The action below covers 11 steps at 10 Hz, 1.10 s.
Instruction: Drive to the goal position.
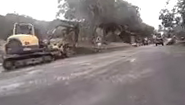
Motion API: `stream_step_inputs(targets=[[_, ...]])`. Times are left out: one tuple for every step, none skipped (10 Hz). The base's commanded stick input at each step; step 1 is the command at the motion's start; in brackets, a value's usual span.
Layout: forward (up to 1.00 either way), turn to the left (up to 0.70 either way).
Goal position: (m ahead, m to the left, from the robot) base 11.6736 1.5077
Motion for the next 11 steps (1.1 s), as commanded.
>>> stream_step_inputs(targets=[[0.7, 0.0], [0.7, 0.0], [0.7, 0.0], [0.7, 0.0], [0.7, 0.0], [0.7, 0.0], [0.7, 0.0], [0.7, 0.0], [0.7, 0.0], [0.7, 0.0], [0.7, 0.0]])
